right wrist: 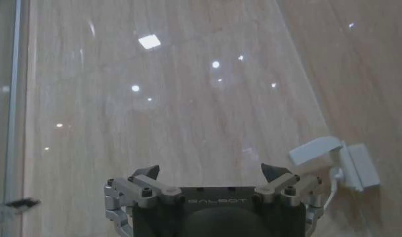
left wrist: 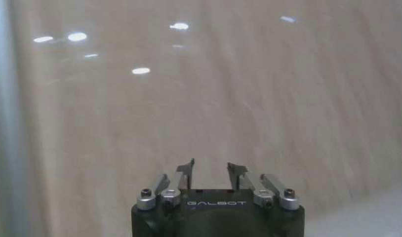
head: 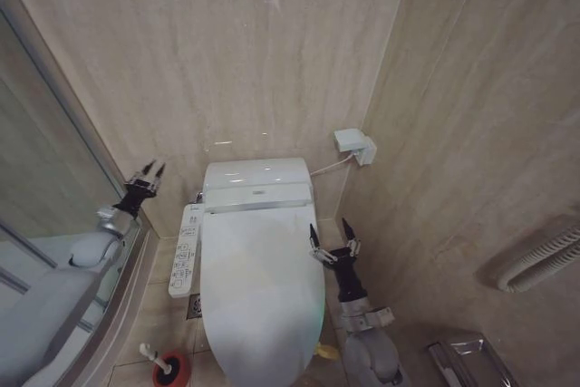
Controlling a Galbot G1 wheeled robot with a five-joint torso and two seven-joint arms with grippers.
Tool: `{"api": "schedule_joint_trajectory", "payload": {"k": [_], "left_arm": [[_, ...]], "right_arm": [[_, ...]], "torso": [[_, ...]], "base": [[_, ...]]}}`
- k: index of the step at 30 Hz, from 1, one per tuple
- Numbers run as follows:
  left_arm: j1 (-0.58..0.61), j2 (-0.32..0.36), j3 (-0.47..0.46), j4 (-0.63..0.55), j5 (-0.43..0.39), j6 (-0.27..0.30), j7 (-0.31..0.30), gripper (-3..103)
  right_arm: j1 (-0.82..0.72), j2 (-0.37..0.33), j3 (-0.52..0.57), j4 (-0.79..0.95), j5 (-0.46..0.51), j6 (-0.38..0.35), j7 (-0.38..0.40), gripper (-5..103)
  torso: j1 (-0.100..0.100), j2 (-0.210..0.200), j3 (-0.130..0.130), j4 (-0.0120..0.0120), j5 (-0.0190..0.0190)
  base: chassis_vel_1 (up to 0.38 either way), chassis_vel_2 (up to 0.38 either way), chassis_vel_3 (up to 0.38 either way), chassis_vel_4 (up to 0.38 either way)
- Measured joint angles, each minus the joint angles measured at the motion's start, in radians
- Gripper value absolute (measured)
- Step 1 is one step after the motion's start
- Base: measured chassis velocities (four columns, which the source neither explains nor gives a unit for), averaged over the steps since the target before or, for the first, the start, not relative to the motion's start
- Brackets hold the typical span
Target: Open the toilet lid, clean the toilet bowl with a toilet brush, close the toilet lid, and flush.
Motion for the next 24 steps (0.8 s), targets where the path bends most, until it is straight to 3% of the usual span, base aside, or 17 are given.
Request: {"api": "schedule_joint_trajectory", "payload": {"k": [1,2,3,6,8,9,10,12,17,18,24], "left_arm": [[0.047,-0.001,-0.039,-0.054,-0.021,0.021,-0.020,20],[0.103,-0.003,-0.085,-0.118,-0.038,0.042,-0.042,47],[0.103,-0.003,-0.085,-0.118,-0.038,0.042,-0.042,47],[0.306,-0.029,-0.262,-0.325,-0.045,0.104,-0.096,47],[0.348,-0.035,-0.296,-0.363,-0.045,0.112,-0.104,47],[0.455,-0.056,-0.381,-0.459,-0.044,0.127,-0.120,47],[0.519,-0.070,-0.426,-0.520,-0.043,0.134,-0.127,74],[0.634,-0.102,-0.492,-0.631,-0.042,0.144,-0.137,74],[0.809,-0.182,-0.531,-0.795,-0.016,0.155,-0.157,74],[0.869,-0.225,-0.532,-0.862,0.010,0.156,-0.168,98],[0.998,-0.327,-0.510,-0.988,0.114,0.121,-0.225,98]], "right_arm": [[-0.002,0.000,0.001,0.004,0.000,0.000,0.001,100],[-0.006,-0.001,0.004,0.010,0.000,0.000,0.002,100],[-0.006,-0.001,0.004,0.010,0.000,0.000,0.002,100],[-0.017,-0.001,0.017,0.028,-0.002,0.000,0.009,100],[-0.019,-0.002,0.021,0.031,-0.002,0.001,0.009,100],[-0.023,-0.005,0.031,0.036,-0.004,0.004,0.008,100],[-0.025,-0.006,0.037,0.041,-0.006,0.004,0.008,100],[-0.032,-0.009,0.047,0.054,-0.009,0.000,0.019,100],[-0.047,-0.009,0.069,0.082,-0.013,-0.015,0.044,100],[-0.057,-0.010,0.079,0.094,-0.014,-0.017,0.047,100],[-0.103,-0.031,0.100,0.139,0.002,-0.024,0.061,100]], "torso": [[0.000,0.000,0.000,0.0004,0.0000],[0.000,0.000,0.000,0.0012,-0.0003],[0.000,0.000,0.000,0.0012,-0.0003],[0.000,0.000,0.000,0.0007,-0.0001],[0.000,0.000,0.000,0.0004,-0.0002],[0.000,0.000,0.000,0.0007,-0.0002],[0.000,0.000,0.000,0.0010,-0.0002],[0.000,0.000,0.000,0.0009,0.0000],[0.000,0.000,0.000,0.0005,-0.0003],[0.000,0.000,0.000,0.0010,-0.0003],[0.000,0.000,0.000,0.0003,0.0000]], "base": [[0.000,0.000,0.000,0.000],[0.000,0.000,0.000,0.000],[0.000,0.000,0.000,0.000],[0.000,0.000,0.000,0.000],[0.000,0.000,0.000,0.000],[0.000,0.000,0.000,0.000],[0.000,0.000,0.000,0.000],[0.000,0.000,0.000,0.000],[0.000,0.000,0.000,0.000],[0.000,0.000,0.000,0.000],[0.000,0.000,0.000,0.000]]}}
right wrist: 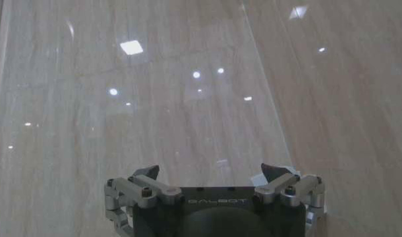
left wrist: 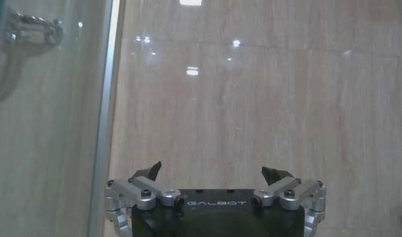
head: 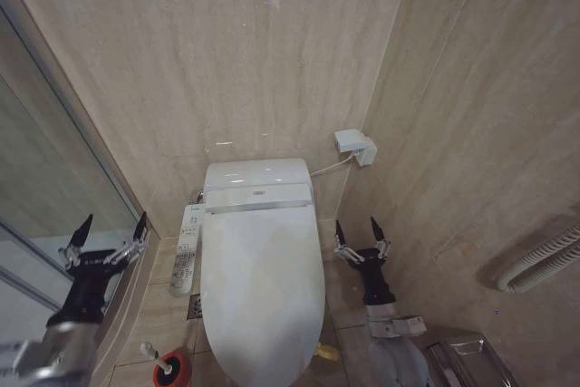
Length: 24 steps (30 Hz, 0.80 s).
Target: Open the toilet lid, clean the toilet bowl with a toilet brush, close the toilet lid, and flush.
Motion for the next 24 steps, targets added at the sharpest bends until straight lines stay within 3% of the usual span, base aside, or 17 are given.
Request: {"api": "schedule_joint_trajectory", "payload": {"k": [14,24], "left_arm": [[-0.011,-0.026,-0.001,-0.003,0.023,-0.025,-0.017,100],[-0.024,-0.032,0.014,0.005,0.030,-0.024,-0.011,100]], "right_arm": [[-0.069,0.007,0.013,0.105,0.012,0.005,0.005,100],[-0.105,0.024,0.018,0.125,0.007,0.026,-0.006,100]], "torso": [[0.000,0.000,0.000,0.0002,-0.0004],[0.000,0.000,0.000,0.0002,-0.0004]], "base": [[0.000,0.000,0.000,0.000],[0.105,-0.139,-0.109,0.119]]}}
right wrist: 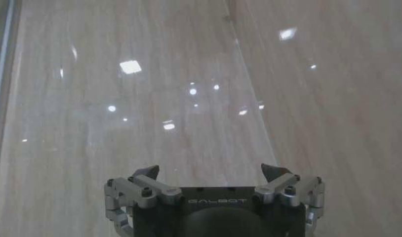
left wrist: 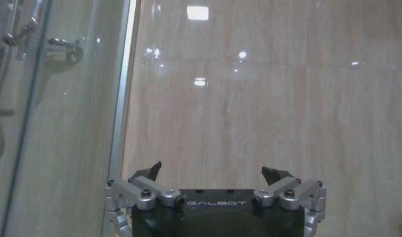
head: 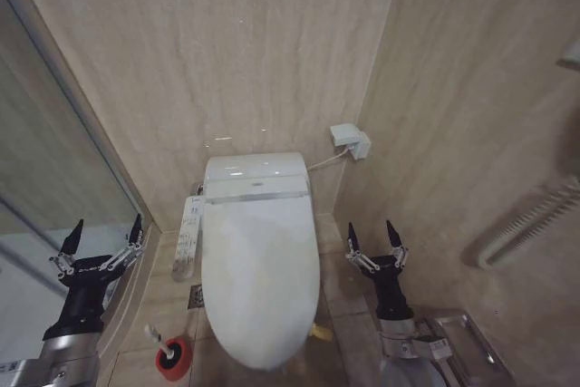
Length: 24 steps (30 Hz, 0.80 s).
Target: Open the toilet lid, clean the toilet bowl with a toilet brush, close the toilet lid, and flush.
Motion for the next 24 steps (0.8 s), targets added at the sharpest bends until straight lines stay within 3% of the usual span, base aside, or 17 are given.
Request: {"api": "schedule_joint_trajectory", "payload": {"k": [16,18,20,23,24], "left_arm": [[-0.016,0.016,0.019,0.013,0.009,0.005,0.007,100],[-0.019,0.016,0.023,0.017,0.011,0.007,0.008,100],[-0.019,0.013,0.026,0.019,0.014,0.007,0.008,100],[-0.019,0.009,0.033,0.030,0.021,0.006,0.008,100],[-0.019,0.008,0.034,0.033,0.023,0.006,0.008,100]], "right_arm": [[-0.022,0.011,0.006,0.010,-0.009,0.015,-0.004,100],[-0.023,0.011,0.006,0.005,-0.009,0.022,-0.006,100],[-0.023,0.013,0.006,0.001,-0.010,0.025,-0.008,100],[-0.024,0.014,0.005,-0.001,-0.010,0.027,-0.008,100],[-0.024,0.014,0.005,-0.001,-0.010,0.027,-0.008,100]], "torso": [[0.000,0.000,0.000,0.0000,0.0005],[0.000,0.000,0.000,-0.0001,-0.0014],[0.000,0.000,0.000,0.0004,0.0014],[-0.001,0.000,-0.001,-0.0001,-0.0016],[-0.001,0.000,0.000,0.0003,-0.0009]], "base": [[0.282,-0.278,-0.279,0.277],[0.368,-0.386,-0.360,0.382],[0.406,-0.356,-0.348,0.337],[0.286,-0.325,-0.306,0.325],[0.252,-0.325,-0.223,0.265]]}}
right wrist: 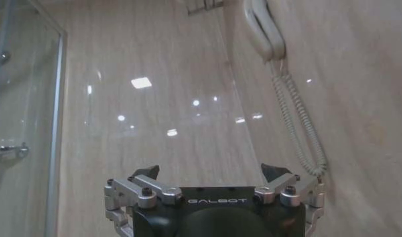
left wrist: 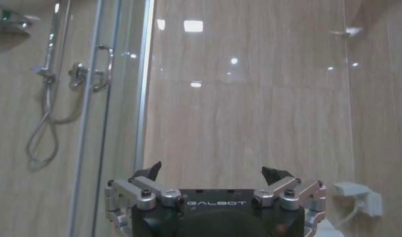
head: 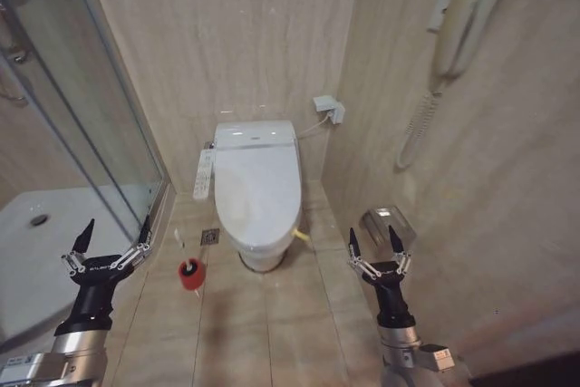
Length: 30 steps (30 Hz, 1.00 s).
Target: Open the toilet lid, clean the toilet bowl with a toilet brush, close the toilet lid, and flush.
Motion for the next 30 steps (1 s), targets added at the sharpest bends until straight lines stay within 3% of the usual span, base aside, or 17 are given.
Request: {"api": "schedule_joint_trajectory", "payload": {"k": [1,5,8,10,17,30], "left_arm": [[0.000,-0.002,0.002,0.002,0.001,0.000,0.000,100],[0.000,-0.008,0.012,0.003,0.003,-0.001,-0.001,100],[0.000,-0.012,0.015,0.003,0.003,-0.001,-0.007,100],[0.000,-0.014,0.016,0.003,0.003,0.001,-0.015,100],[0.005,-0.027,0.027,-0.007,-0.008,0.009,-0.040,100],[0.018,-0.089,0.096,-0.007,-0.012,-0.017,-0.042,100]], "right_arm": [[0.000,0.000,0.000,0.000,0.000,0.000,0.000,100],[-0.001,0.000,0.000,0.000,0.000,0.001,0.001,100],[-0.005,0.000,-0.002,0.001,0.001,0.001,0.008,100],[-0.009,0.000,-0.005,0.004,0.000,0.001,0.020,100],[-0.021,-0.004,-0.016,0.027,-0.021,-0.026,0.109,100],[-0.036,-0.016,-0.028,0.060,-0.081,-0.077,0.166,100]], "torso": [[0.000,0.000,0.000,0.0001,0.0016],[0.000,0.000,0.000,-0.0004,0.0000],[0.001,0.000,0.001,-0.0002,0.0018],[0.002,0.000,0.001,-0.0006,0.0003],[0.001,-0.001,0.001,-0.0003,0.0012],[0.001,0.000,0.000,-0.0002,0.0010]], "base": [[0.197,-0.189,-0.223,0.147],[0.114,-0.059,-0.122,0.118],[-0.049,0.002,-0.012,-0.032],[-0.083,0.046,0.085,-0.057],[-0.049,0.029,0.049,-0.036],[0.000,0.000,0.000,0.000]]}}
